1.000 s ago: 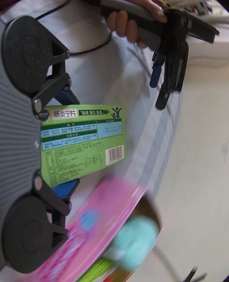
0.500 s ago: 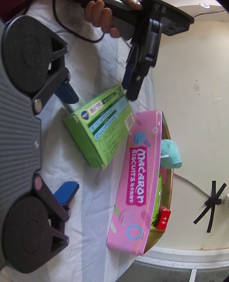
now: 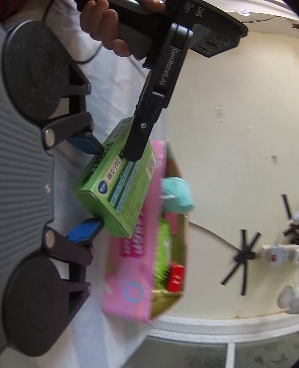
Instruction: Organize objects
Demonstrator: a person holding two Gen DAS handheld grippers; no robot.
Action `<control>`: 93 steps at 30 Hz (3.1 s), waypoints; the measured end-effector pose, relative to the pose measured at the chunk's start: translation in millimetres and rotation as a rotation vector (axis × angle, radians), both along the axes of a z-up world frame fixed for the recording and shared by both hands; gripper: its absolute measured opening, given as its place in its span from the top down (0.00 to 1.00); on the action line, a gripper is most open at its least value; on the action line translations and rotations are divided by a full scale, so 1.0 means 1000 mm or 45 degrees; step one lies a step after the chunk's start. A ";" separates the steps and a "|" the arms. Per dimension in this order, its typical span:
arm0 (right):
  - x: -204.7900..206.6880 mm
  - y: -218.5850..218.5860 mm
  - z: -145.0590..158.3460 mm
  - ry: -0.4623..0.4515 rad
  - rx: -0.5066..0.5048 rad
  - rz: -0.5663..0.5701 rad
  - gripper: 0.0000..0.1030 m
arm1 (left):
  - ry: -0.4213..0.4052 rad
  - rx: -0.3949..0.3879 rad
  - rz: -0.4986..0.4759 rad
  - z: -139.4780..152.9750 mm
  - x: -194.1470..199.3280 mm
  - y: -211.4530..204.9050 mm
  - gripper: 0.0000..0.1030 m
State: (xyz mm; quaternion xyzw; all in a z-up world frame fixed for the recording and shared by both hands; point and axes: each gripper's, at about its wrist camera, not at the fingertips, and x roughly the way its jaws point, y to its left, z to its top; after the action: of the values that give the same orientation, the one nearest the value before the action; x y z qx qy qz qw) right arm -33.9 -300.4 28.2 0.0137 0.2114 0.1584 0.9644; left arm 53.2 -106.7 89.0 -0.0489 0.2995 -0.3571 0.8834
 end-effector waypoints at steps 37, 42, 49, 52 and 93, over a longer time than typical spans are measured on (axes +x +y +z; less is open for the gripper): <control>0.156 -0.031 0.026 0.115 0.012 -0.290 0.25 | 0.009 0.180 0.247 0.020 0.116 -0.074 0.17; 0.124 -0.031 0.028 0.074 0.074 -0.328 0.25 | -0.053 0.249 0.298 0.020 0.084 -0.076 0.17; 0.084 -0.031 0.032 0.046 0.126 -0.374 0.22 | -0.105 0.279 0.390 0.024 0.039 -0.068 0.17; 0.066 -0.029 0.031 0.033 0.133 -0.394 0.19 | -0.142 0.305 0.425 0.023 0.021 -0.064 0.17; -0.034 0.014 0.033 0.045 0.297 -0.370 0.03 | -0.169 0.447 0.690 -0.005 -0.091 -0.025 0.00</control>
State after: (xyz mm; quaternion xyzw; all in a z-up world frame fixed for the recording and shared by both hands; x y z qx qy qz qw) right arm -68.3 -286.6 60.8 0.1586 0.2043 0.0408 0.9651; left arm -38.2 -131.7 84.2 0.0496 0.2743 -0.0546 0.9588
